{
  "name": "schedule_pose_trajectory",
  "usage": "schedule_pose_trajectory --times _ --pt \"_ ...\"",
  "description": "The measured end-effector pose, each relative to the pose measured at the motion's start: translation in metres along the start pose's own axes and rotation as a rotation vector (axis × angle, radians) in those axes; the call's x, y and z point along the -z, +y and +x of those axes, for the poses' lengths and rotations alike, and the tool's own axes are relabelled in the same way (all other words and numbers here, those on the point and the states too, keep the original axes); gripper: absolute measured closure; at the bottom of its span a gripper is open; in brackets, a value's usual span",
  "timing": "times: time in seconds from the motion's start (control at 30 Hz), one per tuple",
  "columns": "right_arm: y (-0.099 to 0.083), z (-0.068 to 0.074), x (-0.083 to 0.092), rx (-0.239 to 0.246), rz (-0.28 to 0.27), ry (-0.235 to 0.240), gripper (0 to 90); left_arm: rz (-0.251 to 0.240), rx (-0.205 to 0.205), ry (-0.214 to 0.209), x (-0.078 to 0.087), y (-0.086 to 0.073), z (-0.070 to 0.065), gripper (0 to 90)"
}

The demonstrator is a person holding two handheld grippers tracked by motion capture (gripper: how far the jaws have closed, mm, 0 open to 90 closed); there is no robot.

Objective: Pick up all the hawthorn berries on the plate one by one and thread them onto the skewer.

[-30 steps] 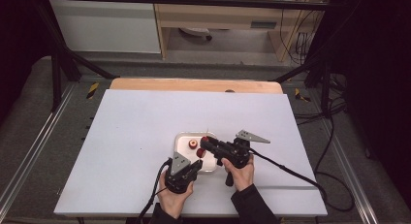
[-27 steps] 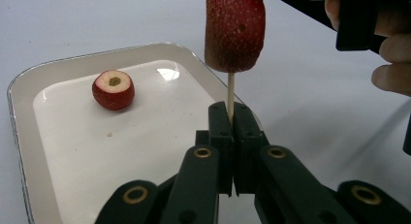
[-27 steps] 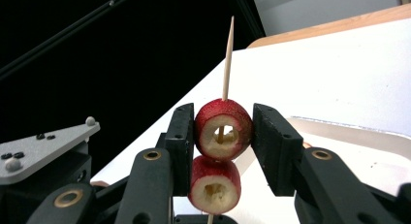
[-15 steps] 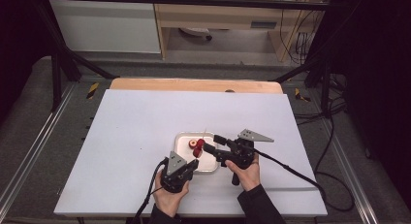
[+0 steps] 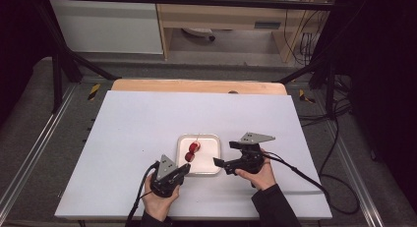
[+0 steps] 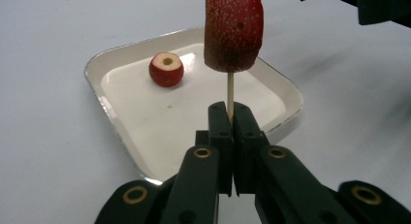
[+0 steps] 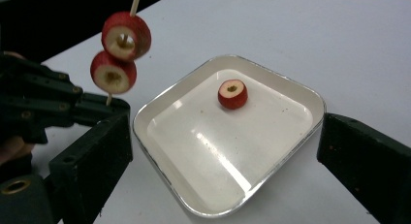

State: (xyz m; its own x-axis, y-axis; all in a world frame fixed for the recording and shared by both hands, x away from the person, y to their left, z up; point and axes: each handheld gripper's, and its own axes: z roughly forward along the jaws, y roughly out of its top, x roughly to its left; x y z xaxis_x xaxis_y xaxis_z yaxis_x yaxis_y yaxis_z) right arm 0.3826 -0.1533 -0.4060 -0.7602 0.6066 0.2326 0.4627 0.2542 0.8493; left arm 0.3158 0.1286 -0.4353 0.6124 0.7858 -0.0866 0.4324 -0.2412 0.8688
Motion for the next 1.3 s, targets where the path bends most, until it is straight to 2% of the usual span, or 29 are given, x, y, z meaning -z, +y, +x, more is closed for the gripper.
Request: schedule_pose_trajectory --times 0.27,0.4,0.57,0.87,1.13,1.23,1.3 --pt "0.010 -0.005 -0.005 0.105 0.157 -0.023 2.6 0.012 0.011 0.017 0.011 -0.006 0.014 88.3" --pt "0.018 -0.004 -0.014 0.153 0.222 -0.026 3.7 0.017 0.011 0.023 0.015 -0.010 0.018 88.3" --pt "0.031 -0.004 -0.030 0.192 0.301 -0.037 4.6 0.007 0.026 0.027 0.019 -0.013 0.025 88.3" --pt "0.051 -0.002 -0.064 0.236 0.410 -0.045 5.8 0.001 0.041 0.040 0.026 -0.019 0.035 88.3" --pt "0.064 0.000 -0.087 0.279 0.456 -0.036 10.2 0.005 0.047 0.042 0.027 -0.022 0.038 88.3" --pt "0.067 0.000 -0.096 0.299 0.488 -0.045 10.2 0.000 0.058 0.039 0.027 -0.023 0.039 88.3" --pt "0.068 -0.001 -0.101 0.294 0.494 -0.038 11.3 0.000 0.058 0.039 0.027 -0.023 0.040 88.3"
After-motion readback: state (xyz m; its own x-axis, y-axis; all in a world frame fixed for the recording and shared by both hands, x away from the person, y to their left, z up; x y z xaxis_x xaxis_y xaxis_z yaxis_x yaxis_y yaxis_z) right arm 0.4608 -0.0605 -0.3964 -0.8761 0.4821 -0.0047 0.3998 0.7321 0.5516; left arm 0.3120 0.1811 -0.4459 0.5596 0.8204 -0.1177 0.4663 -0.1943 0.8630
